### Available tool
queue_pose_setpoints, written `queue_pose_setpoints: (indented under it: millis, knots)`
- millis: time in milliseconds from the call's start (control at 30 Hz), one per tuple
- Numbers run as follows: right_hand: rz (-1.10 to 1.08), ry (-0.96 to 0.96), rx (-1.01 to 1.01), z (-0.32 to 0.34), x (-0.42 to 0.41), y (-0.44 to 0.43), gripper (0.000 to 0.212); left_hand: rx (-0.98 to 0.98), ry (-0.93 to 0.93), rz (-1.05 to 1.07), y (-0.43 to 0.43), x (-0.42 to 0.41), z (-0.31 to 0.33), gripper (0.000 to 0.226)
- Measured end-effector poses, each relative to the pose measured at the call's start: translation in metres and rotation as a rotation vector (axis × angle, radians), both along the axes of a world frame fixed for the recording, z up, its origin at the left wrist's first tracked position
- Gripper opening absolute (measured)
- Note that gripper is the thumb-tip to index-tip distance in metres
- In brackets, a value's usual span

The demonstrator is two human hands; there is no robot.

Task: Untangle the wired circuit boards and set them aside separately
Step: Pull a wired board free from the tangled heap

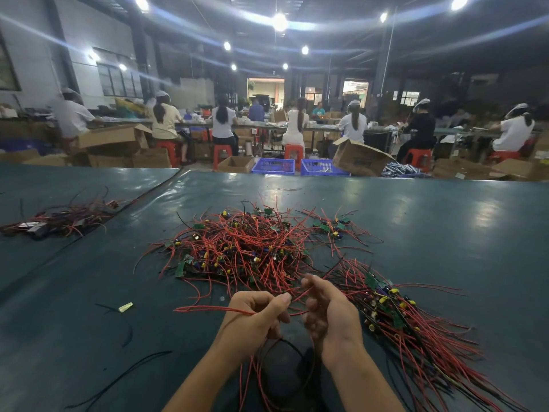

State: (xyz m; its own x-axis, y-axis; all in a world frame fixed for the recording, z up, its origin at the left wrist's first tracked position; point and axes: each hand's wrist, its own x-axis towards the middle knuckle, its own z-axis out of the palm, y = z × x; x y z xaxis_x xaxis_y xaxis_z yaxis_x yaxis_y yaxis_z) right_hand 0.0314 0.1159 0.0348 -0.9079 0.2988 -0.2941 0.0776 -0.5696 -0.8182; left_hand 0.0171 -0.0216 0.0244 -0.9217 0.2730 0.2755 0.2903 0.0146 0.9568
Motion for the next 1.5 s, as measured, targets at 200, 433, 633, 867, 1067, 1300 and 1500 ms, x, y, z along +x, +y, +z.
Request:
queue_pose_setpoints:
  millis: [200,433,633,867,1067,1300,1500]
  knots:
    - [-0.114,0.048,-0.098,0.002,-0.005,0.03,0.015,-0.02,-0.03,-0.067,-0.001,0.003,0.005,0.04]
    - [-0.152,0.101,-0.158,-0.002,-0.006,0.029,0.014,-0.01,-0.043,-0.097,-0.001,0.004,0.005,0.041]
    - [-0.058,0.052,0.103,-0.002,-0.003,0.013,0.025,0.126,-0.118,0.092,-0.001,-0.001,0.006,0.045]
    - [0.111,0.204,0.523,-0.001,0.008,-0.017,0.033,-0.089,0.004,0.153,-0.006,-0.009,-0.007,0.021]
    - [0.111,0.242,0.703,-0.004,0.009,-0.017,0.017,-0.371,0.29,0.198,-0.01,-0.007,-0.016,0.01]
    - [0.074,0.213,0.773,-0.009,0.002,-0.008,0.025,-0.394,0.369,0.051,-0.01,-0.006,-0.017,0.024]
    - [0.058,0.2,0.713,-0.009,0.0,-0.002,0.033,-0.413,0.33,0.006,-0.007,-0.005,-0.019,0.035]
